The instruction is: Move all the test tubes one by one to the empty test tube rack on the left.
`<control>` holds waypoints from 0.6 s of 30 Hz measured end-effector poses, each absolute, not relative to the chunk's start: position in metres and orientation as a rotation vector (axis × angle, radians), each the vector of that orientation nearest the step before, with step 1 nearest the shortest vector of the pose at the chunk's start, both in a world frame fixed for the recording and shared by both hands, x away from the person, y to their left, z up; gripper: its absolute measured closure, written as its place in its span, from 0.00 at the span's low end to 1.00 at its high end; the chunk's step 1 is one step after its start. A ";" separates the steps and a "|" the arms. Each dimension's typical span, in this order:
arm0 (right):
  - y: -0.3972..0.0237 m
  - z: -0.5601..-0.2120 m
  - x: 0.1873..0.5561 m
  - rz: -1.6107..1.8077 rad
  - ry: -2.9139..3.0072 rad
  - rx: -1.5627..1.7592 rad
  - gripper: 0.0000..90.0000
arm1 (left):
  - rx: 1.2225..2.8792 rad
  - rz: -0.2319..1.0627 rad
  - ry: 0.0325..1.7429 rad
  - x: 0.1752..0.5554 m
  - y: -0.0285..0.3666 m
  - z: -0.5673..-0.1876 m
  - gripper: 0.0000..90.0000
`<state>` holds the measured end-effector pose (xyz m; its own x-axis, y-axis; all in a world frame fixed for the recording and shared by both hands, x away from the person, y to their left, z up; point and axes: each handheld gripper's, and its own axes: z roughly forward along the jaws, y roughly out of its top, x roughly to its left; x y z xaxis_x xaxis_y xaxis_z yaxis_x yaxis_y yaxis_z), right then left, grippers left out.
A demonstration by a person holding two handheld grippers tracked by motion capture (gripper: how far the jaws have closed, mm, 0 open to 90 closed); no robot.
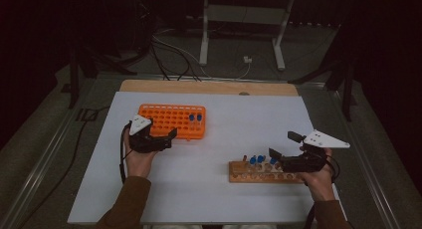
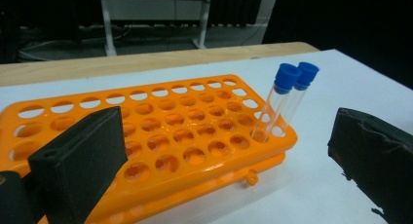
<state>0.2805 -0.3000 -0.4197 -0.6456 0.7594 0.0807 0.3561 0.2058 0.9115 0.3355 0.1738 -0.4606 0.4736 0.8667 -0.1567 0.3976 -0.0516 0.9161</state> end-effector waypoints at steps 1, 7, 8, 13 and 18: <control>-0.300 -0.421 0.280 1.420 2.109 1.038 0.07 | 1.659 0.548 1.102 0.334 0.175 -0.460 0.01; -0.299 -0.430 0.272 1.391 2.161 1.014 0.14 | 1.696 0.549 1.092 0.318 0.181 -0.459 0.01; -0.299 -0.431 0.271 1.385 2.161 1.014 0.14 | 1.696 0.556 1.094 0.315 0.183 -0.459 0.01; -0.301 -0.436 0.265 1.403 2.187 0.999 0.17 | 1.711 0.536 1.120 0.307 0.194 -0.461 0.01; -0.300 -0.445 0.261 1.388 2.230 0.994 0.19 | 1.684 0.550 1.118 0.298 0.203 -0.463 0.01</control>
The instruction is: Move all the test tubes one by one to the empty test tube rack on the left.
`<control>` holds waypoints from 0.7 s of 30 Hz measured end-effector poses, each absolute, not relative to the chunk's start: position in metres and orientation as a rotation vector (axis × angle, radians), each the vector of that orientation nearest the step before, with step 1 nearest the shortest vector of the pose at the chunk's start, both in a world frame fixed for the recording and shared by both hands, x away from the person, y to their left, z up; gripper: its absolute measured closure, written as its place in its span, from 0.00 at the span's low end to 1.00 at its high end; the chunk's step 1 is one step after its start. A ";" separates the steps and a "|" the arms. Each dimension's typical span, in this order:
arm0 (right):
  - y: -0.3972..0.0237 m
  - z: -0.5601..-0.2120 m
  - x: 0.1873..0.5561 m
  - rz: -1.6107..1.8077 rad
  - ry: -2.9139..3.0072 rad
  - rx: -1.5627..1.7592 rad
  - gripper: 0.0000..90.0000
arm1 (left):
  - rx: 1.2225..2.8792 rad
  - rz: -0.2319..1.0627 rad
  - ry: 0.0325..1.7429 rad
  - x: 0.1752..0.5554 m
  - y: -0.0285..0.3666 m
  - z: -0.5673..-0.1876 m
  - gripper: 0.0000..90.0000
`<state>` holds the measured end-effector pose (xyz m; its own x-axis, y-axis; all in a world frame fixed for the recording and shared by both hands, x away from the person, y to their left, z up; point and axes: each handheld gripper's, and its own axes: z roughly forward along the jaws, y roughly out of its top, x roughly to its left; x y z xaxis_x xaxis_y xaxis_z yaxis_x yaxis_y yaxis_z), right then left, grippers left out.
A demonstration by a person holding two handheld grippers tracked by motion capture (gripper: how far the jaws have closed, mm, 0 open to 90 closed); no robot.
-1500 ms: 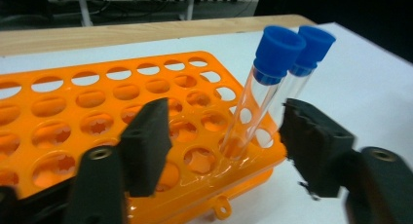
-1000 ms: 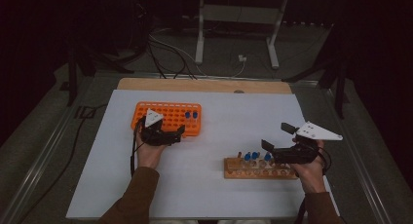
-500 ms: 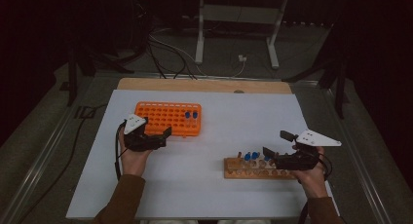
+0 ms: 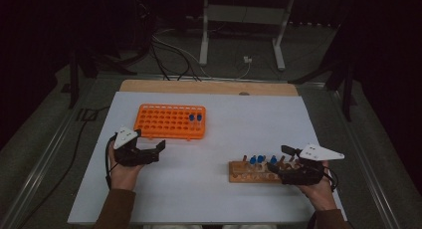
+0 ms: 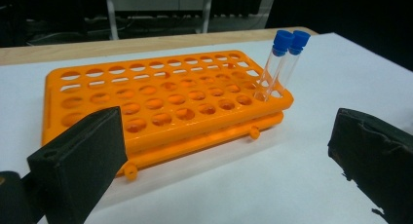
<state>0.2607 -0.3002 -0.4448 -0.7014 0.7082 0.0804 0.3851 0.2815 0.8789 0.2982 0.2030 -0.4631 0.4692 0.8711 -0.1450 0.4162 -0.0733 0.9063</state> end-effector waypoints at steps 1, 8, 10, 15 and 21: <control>-0.300 -0.447 0.260 1.381 2.238 0.995 0.21 | 1.685 0.551 1.116 0.297 0.204 -0.463 0.01; -0.296 -0.457 0.256 1.364 2.306 0.944 0.55 | 1.682 0.552 1.084 0.292 0.204 -0.462 0.01; -0.296 -0.459 0.255 1.357 2.314 0.933 0.63 | 1.687 0.555 1.078 0.291 0.203 -0.461 0.01; -0.293 -0.460 0.254 1.352 2.319 0.894 0.82 | 1.694 0.551 1.075 0.289 0.202 -0.462 0.01; -0.292 -0.461 0.255 1.355 2.323 0.889 0.85 | 1.699 0.557 1.067 0.289 0.200 -0.462 0.01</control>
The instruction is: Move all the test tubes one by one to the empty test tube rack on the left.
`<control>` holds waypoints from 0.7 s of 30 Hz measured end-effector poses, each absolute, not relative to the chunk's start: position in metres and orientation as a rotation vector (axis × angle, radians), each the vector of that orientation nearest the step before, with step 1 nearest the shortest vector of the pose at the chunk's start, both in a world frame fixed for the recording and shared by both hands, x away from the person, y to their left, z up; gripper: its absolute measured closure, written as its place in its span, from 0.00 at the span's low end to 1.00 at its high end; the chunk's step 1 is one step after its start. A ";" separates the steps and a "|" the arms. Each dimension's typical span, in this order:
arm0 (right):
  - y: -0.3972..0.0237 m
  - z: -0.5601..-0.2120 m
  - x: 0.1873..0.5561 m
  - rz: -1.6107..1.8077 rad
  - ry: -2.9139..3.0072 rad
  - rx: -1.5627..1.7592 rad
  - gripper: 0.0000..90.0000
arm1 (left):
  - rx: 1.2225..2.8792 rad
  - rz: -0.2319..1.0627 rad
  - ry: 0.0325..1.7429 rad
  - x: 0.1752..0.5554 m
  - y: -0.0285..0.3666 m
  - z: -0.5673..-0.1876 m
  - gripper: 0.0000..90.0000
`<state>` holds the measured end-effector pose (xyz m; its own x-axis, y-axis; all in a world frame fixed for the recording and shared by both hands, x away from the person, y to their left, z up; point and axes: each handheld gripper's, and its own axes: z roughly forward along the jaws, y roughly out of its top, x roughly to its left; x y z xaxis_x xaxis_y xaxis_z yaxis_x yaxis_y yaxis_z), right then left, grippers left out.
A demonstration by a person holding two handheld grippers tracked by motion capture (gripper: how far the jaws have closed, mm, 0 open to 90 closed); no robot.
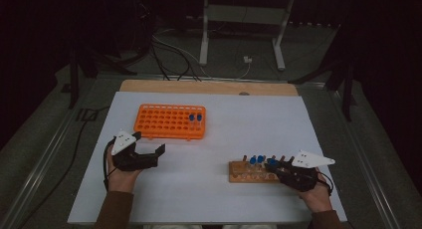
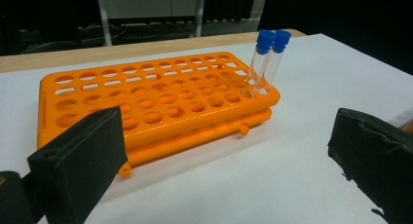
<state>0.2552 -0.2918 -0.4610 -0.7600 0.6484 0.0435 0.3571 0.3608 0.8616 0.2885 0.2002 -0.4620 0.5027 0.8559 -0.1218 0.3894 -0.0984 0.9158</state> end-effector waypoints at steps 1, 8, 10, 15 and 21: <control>-0.292 -0.461 0.255 1.355 2.322 0.890 0.85 | 1.701 0.560 1.063 0.288 0.200 -0.462 0.01; -0.289 -0.459 0.258 1.341 2.327 0.884 0.86 | 1.716 0.575 1.034 0.288 0.195 -0.462 0.01; -0.288 -0.459 0.258 1.338 2.328 0.887 0.86 | 1.714 0.573 1.025 0.288 0.195 -0.462 0.01; -0.290 -0.454 0.258 1.330 2.323 0.910 0.86 | 1.712 0.569 1.016 0.288 0.194 -0.461 0.01; -0.293 -0.445 0.257 1.344 2.305 0.944 0.86 | 1.734 0.555 0.973 0.289 0.190 -0.462 0.01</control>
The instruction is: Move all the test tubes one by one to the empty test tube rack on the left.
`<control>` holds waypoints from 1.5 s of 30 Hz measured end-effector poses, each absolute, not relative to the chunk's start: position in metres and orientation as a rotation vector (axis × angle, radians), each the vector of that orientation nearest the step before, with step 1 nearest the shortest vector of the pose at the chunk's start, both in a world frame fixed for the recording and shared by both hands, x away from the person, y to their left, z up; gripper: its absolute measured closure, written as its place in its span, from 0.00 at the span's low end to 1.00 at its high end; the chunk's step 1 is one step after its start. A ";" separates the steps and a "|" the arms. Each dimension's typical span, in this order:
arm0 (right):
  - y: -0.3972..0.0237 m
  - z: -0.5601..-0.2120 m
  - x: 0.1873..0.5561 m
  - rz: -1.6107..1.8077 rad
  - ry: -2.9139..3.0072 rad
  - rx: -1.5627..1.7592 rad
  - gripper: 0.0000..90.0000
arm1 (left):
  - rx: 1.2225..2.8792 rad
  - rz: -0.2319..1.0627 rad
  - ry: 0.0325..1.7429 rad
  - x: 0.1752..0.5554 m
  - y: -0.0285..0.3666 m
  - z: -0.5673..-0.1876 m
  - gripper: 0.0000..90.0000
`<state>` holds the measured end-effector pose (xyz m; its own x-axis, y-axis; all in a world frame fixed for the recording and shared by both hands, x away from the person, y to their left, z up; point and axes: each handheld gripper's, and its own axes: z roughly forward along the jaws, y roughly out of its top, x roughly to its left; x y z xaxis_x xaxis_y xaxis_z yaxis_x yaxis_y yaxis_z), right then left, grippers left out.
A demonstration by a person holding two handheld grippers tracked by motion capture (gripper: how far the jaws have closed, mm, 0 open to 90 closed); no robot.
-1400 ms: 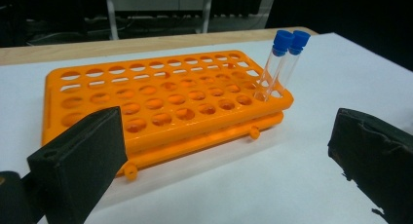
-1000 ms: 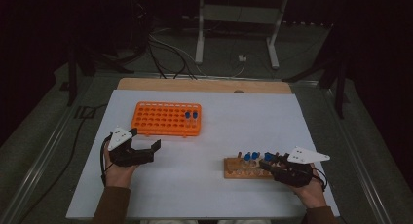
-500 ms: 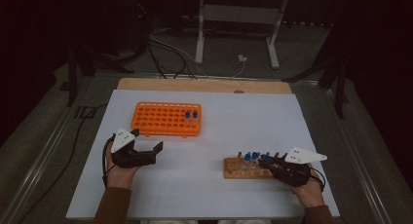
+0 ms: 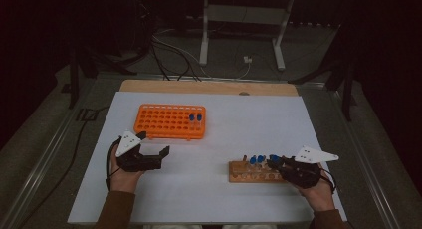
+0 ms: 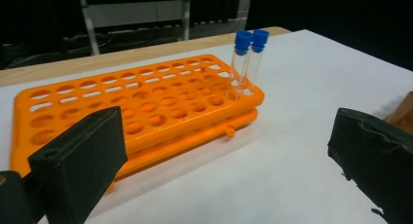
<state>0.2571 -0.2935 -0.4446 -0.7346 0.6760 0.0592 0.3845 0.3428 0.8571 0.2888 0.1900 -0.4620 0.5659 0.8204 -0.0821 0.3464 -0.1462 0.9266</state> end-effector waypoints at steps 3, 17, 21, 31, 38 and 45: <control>-0.295 -0.440 0.257 1.362 2.296 0.952 0.86 | 1.739 0.550 0.964 0.289 0.188 -0.461 0.01; -0.296 -0.403 0.263 1.396 2.278 0.957 0.86 | 1.753 0.514 0.874 0.290 0.167 -0.453 0.04; -0.294 -0.391 0.267 1.400 2.264 0.949 0.86 | 1.748 0.509 0.853 0.291 0.159 -0.449 0.04; -0.283 -0.376 0.285 1.409 2.229 0.942 0.86 | 1.752 0.484 0.836 0.297 0.141 -0.441 0.03; -0.266 -0.377 0.296 1.429 2.225 0.933 0.86 | 1.755 0.489 0.822 0.300 0.129 -0.438 0.03; -0.247 -0.376 0.304 1.445 2.235 0.917 0.86 | 1.771 0.491 0.805 0.303 0.114 -0.435 0.03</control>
<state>0.3041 -0.2467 -0.3761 -0.7404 0.6685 0.0702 0.3385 0.2805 0.8982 0.3032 0.1144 -0.4347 0.6860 0.7253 -0.0570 0.2817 -0.1926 0.9400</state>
